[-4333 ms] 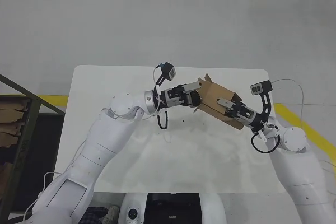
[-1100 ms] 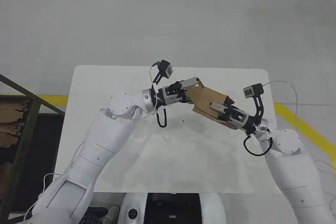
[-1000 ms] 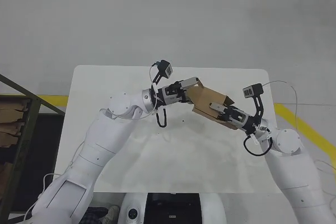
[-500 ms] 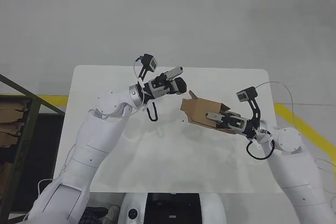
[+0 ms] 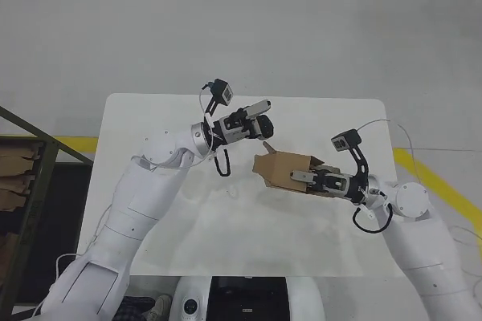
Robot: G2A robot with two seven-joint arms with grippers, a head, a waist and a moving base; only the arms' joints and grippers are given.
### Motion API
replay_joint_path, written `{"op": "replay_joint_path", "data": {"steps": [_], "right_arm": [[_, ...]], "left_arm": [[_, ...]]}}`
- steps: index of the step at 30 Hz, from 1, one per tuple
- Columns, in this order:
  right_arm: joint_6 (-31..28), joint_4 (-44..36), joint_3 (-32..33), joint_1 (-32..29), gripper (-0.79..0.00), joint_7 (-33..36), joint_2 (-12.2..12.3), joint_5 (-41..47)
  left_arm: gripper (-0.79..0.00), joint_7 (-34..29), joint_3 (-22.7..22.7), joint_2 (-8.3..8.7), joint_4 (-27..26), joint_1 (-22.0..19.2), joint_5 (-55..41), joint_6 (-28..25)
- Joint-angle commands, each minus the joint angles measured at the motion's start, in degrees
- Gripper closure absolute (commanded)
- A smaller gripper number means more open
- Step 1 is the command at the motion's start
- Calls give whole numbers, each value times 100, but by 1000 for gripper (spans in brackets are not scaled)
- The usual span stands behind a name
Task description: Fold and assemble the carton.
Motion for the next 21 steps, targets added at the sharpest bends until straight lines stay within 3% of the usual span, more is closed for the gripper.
{"op": "replay_joint_path", "data": {"steps": [1, 21], "right_arm": [[1, 25, 31, 3, 0, -83, 2, 39], [90, 267, 181, 84, 0, -608, 5, 157]], "left_arm": [[-785, -11, 60, -12, 35, -23, -7, -5], [-785, -200, 207, -30, -41, 27, -179, 45]]}}
